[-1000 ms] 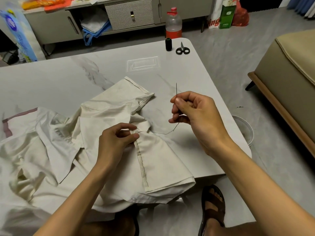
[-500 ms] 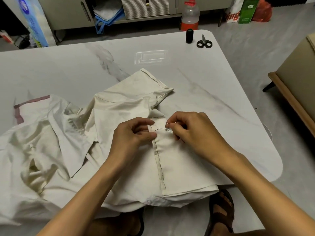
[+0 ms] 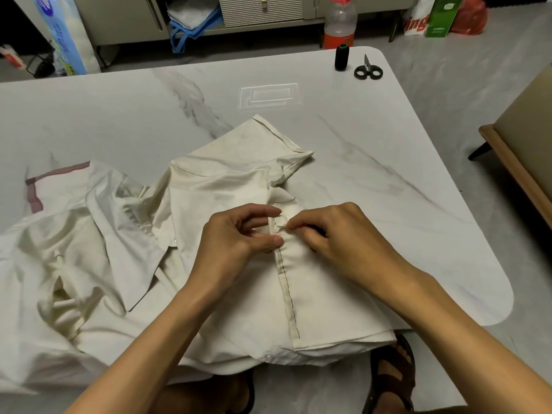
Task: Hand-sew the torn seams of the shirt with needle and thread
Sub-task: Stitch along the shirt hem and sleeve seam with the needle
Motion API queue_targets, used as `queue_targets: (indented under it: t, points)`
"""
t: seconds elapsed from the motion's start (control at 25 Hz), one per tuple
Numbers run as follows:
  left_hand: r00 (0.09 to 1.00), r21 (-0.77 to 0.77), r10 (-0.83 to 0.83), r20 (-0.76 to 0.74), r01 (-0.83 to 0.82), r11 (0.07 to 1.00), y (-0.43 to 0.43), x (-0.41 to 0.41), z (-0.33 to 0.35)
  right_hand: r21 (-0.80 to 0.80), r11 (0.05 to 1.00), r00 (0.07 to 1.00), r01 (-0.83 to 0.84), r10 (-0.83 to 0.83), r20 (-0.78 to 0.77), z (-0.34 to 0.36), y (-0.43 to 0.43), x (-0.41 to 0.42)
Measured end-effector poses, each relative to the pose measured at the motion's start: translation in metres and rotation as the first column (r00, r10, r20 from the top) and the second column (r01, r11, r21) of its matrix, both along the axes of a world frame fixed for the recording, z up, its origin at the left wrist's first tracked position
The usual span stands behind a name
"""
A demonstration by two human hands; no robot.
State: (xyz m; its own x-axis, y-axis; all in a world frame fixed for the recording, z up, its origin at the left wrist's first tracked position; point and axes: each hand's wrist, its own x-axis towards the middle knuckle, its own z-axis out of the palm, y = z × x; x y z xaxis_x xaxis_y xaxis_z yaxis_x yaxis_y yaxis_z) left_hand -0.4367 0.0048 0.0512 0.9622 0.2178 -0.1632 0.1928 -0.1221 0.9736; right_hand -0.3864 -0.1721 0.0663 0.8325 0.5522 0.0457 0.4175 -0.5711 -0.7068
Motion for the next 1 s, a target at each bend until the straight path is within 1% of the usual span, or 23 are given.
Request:
queue_targets:
  t: [0.2,0.64,0.76,1.0]
  points:
    - [1.0,-0.016,-0.011,-0.01,0.011,1.0,0.0,0.001,0.0,-0.009,1.0,1.0,-0.007,0.007,-0.012,-0.002,0.0,0.0]
    - [0.999,0.018,-0.029,-0.025,0.029,0.999,-0.001,0.0,0.001,-0.049,0.998,1.0,-0.026,0.026,-0.008,-0.003,0.0,0.001]
    - [0.999,0.054,-0.04,-0.024,0.041,0.998,-0.003,0.0,0.003,-0.102,0.994,0.998,-0.049,0.052,0.034,-0.003,0.0,0.001]
    - [0.999,0.136,-0.05,-0.022,0.052,0.989,-0.011,0.002,0.004,-0.283,0.956,0.975,-0.08,0.135,0.179,-0.006,0.002,0.003]
